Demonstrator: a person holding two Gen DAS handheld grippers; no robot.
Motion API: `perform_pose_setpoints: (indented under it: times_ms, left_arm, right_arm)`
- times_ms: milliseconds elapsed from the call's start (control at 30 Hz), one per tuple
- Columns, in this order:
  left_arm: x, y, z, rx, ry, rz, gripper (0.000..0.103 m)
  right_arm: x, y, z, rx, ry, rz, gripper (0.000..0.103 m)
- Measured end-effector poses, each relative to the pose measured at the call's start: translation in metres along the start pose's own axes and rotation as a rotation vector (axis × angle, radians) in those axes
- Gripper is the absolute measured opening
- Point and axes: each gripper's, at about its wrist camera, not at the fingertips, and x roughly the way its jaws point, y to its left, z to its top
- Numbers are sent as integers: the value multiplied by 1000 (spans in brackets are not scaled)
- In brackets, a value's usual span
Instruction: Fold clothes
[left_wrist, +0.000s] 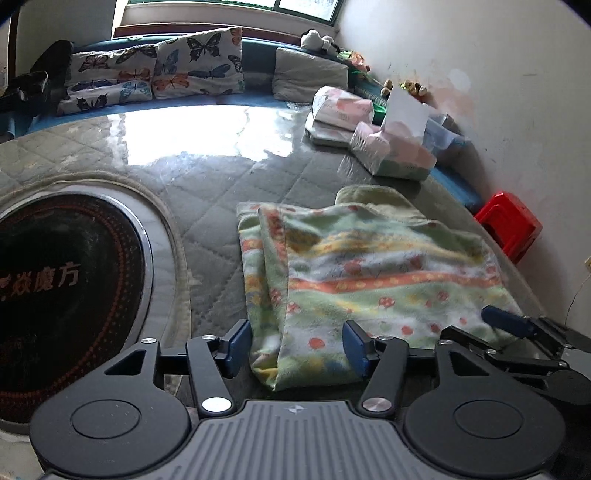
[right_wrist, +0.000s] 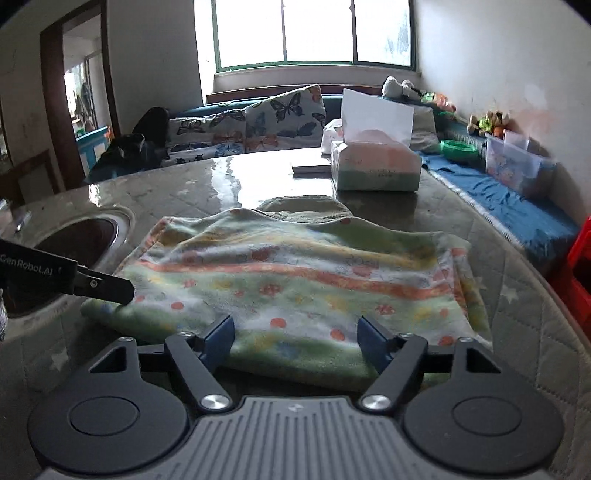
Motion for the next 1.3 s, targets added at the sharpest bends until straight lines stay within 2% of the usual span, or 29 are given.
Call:
perform_pose_setpoints:
  times_ms: [167, 500, 633, 767, 1067, 1300]
  left_arm:
    - [-2, -3, -6, 23, -1, 19, 66]
    - [-9, -10, -19, 60, -4, 44, 71]
    - [-12, -13, -26, 70, 4, 48, 75]
    - [-17, -16, -32, 77, 2, 50, 82]
    - [-30, -24, -47, 111, -11, 58, 98]
    - [-37, -22, -55, 114, -14, 74, 103]
  right_arm:
    - [-4, 3, -3, -1, 0, 0, 83]
    - [-13, 7, -6, 1, -2, -6, 91]
    - [-18, 7, -10, 17, 2, -12, 93]
    - [-23, 8, -14, 28, 5, -24, 100]
    - [-32, 12, -23, 27, 36, -46, 103]
    - [-37, 16, -31, 38, 63, -55, 103]
